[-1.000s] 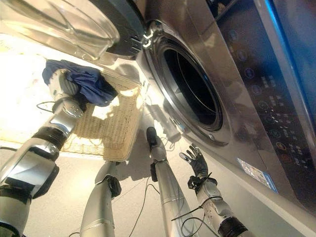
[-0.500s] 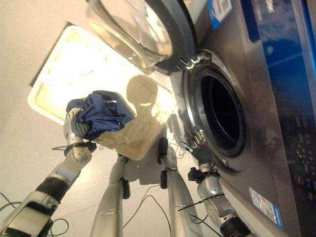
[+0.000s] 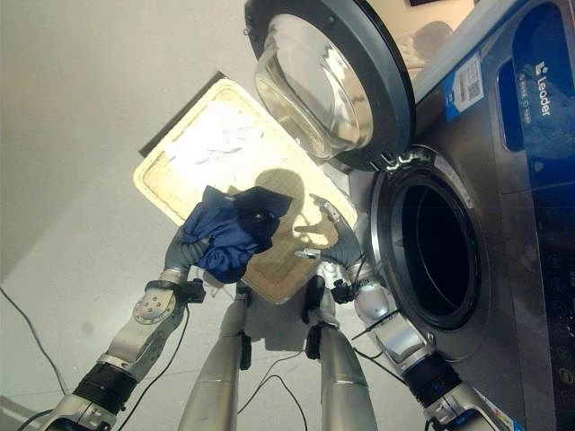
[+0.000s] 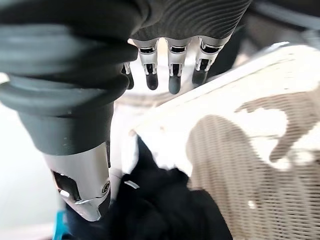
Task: Put the clothes into the washing machine.
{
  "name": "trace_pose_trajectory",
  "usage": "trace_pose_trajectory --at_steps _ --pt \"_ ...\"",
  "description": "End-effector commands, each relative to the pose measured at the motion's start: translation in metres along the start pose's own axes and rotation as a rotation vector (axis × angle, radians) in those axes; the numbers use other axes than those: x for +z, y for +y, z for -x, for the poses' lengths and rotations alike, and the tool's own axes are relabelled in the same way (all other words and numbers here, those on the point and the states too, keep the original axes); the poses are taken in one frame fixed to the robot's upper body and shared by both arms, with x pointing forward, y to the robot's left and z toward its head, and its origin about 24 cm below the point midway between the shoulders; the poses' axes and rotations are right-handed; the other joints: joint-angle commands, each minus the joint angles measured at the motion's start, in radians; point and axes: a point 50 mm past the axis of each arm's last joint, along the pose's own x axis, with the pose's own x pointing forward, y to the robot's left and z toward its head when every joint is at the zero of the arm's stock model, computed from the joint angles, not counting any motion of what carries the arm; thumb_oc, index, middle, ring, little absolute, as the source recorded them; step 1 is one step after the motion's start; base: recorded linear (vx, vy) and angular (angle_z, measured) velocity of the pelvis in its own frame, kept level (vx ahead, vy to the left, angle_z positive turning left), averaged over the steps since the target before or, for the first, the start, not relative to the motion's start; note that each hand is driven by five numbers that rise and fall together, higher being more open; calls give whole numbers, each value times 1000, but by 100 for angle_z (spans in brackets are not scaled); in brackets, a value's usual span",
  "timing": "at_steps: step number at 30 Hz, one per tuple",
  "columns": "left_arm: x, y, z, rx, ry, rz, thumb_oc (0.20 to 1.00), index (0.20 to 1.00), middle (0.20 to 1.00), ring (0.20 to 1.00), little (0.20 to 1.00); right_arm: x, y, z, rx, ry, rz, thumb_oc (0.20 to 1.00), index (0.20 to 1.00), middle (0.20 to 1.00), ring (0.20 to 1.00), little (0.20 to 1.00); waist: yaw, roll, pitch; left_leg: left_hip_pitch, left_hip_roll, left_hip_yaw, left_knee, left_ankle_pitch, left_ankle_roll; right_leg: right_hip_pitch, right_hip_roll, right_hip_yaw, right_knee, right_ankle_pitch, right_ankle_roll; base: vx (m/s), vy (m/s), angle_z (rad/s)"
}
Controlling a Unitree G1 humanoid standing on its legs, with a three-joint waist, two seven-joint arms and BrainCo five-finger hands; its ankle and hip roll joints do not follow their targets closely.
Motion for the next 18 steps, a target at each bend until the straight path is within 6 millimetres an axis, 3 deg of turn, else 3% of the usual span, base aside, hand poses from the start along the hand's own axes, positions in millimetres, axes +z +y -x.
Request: trace_pose_trajectory --at_steps 1,5,13,18 --pt "12 -26 -3 -242 -35 121 200 200 200 200 200 8 5 2 75 -52 49 1000 1000 1000 1000 1000 -22 13 -14 55 -72 61 13 -94 6 101 20 -16 -272 180 109 -19 61 5" --pt "5 -49 1 -440 39 157 200 200 200 200 200 11 16 2 157 -56 -21 1000 1000 1000 1000 1000 -22 28 -14 74 -78 64 9 -98 16 118 15 -11 -268 172 113 -7 41 3" --pt "13 -77 4 -699 54 128 200 200 200 200 200 9 25 3 242 -4 -195 1000 1000 1000 1000 1000 -38 49 -14 99 -89 78 0 -102 28 135 5 9 -276 176 123 2 37 2" --pt "14 -83 5 -729 65 135 200 200 200 200 200 10 30 4 300 7 -255 1000 1000 1000 1000 1000 -43 48 -14 102 -91 83 4 -104 30 137 5 18 -279 180 124 0 0 0"
